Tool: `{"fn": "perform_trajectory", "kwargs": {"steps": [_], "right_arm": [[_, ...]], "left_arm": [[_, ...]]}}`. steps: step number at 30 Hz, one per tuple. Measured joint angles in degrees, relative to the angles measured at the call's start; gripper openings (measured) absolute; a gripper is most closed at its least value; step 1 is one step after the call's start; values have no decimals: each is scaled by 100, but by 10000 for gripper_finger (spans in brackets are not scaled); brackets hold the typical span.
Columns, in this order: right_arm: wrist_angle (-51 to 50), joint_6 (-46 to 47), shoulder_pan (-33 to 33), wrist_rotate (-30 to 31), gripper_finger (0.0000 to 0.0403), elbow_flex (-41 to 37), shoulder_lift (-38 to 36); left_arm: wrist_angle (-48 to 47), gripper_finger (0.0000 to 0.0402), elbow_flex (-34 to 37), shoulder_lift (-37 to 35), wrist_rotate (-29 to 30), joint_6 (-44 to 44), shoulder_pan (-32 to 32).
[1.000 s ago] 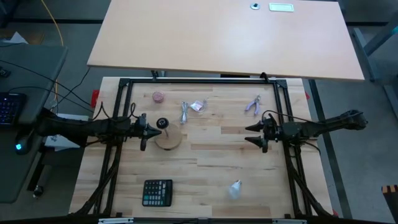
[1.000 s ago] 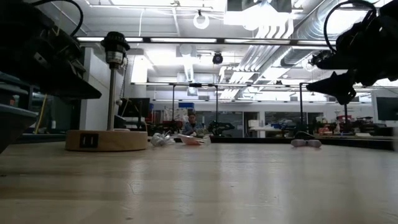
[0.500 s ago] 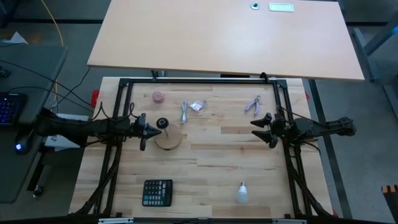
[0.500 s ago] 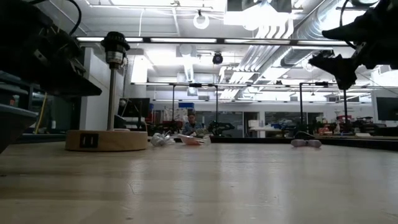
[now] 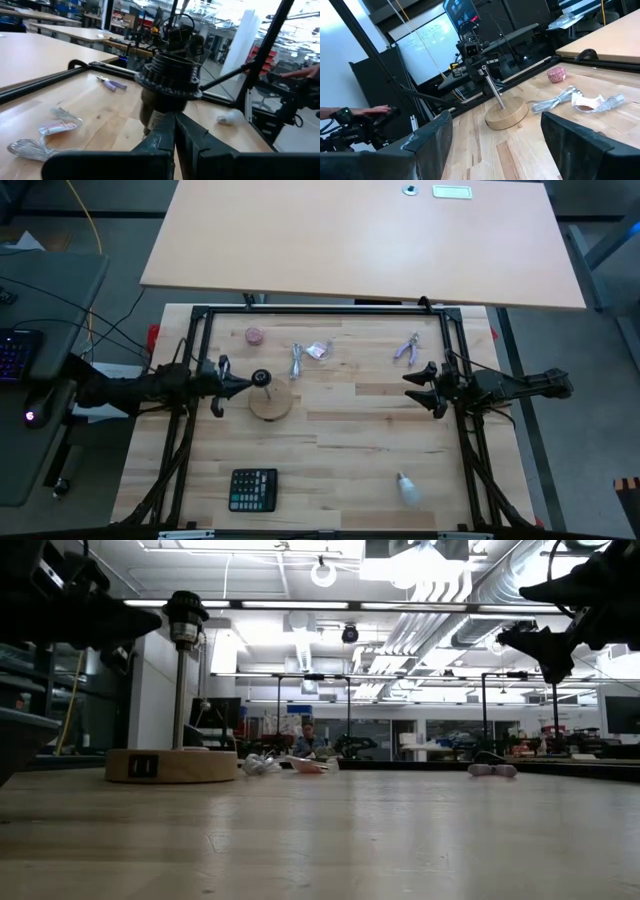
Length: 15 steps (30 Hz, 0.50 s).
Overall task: Screw lightbulb
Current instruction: Return to Home Position
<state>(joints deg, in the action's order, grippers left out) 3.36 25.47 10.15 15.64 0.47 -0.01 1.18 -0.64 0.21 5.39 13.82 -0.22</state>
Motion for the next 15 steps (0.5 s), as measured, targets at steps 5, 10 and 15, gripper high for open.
{"fn": "perform_trajectory", "kwargs": {"steps": [5, 10, 15], "right_arm": [[1, 0, 0, 0, 293, 0, 0], [2, 0, 0, 1, 293, 0, 3], [-1, 0, 0, 2, 293, 0, 66]], "left_arm": [[-8, 1, 0, 0, -36, 3, -101], [-7, 1, 0, 0, -36, 2, -103], [-6, 1, 0, 24, -34, -1, -101]]}}
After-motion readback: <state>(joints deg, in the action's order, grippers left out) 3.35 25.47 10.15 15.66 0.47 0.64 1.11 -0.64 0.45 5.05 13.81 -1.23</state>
